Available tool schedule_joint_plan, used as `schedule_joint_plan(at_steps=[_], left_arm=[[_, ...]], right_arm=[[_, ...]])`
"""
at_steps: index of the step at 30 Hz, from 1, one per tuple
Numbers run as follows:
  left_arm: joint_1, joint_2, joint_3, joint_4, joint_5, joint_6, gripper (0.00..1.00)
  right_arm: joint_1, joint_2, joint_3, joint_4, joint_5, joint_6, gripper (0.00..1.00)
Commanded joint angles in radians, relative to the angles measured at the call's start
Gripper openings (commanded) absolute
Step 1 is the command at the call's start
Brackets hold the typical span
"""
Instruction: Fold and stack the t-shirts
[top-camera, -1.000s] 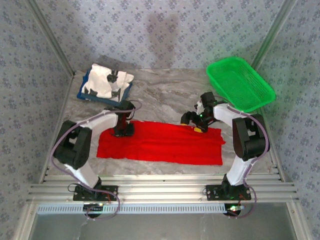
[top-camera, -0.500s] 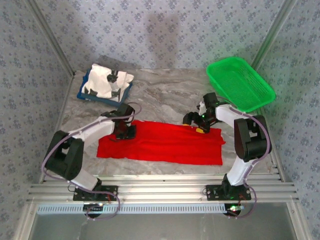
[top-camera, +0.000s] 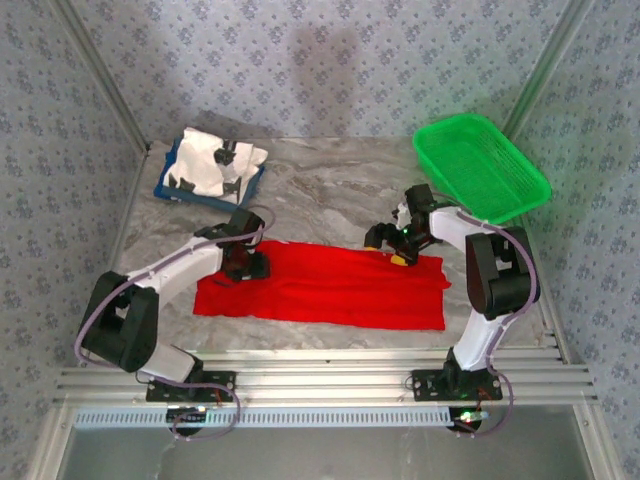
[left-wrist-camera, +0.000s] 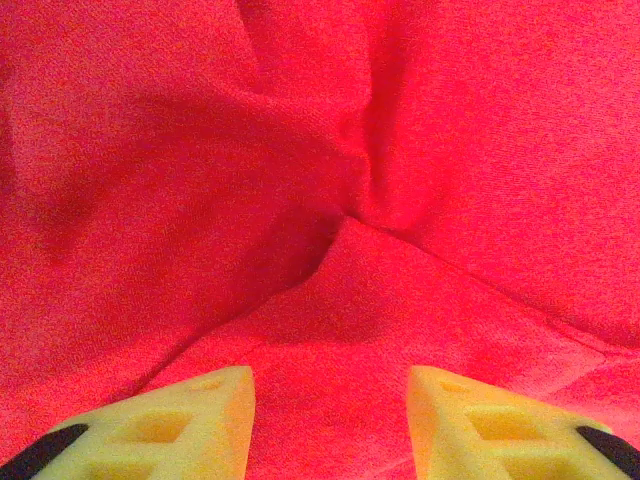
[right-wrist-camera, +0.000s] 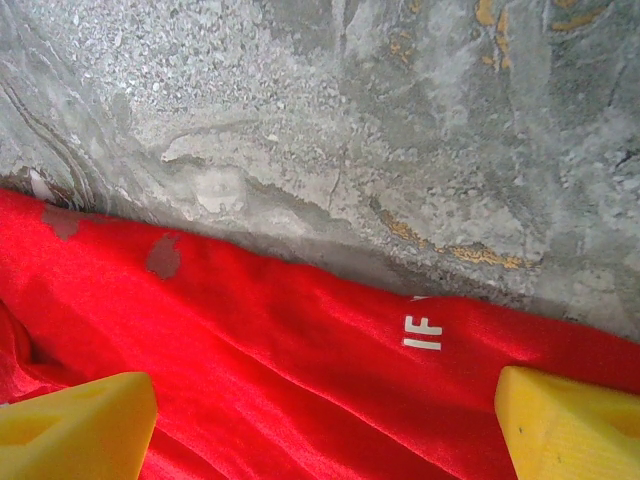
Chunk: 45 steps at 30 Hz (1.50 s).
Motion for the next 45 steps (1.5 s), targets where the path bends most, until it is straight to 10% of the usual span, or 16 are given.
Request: schedule_joint_plan(at_steps=[1,17,26,45], left_arm=[[0.006,0.039,0.047,-0.018,-0.029,0.028,0.44],[0.006,0.163,0.131,-0.014,-0.046,0.088,0.26],[0.005,0.121,0.122,-0.043,-0.027,0.096,0.0],[-0.144,-0.126,-0.044,-0.103,0.009,-0.104,0.0]], right_arm=[[-0.001,0.011,0.024,-0.018,-0.022,-0.021,0.9],[-0.002,-0.015,-0.007,-0.01,-0.016,-0.016,0.9],[-0.005,-0.006,-0.002,0.0,-0.014,-0.007,0.9],[-0.004,0.033,0.053,-0.015,-0.025,-0.012,0.91]])
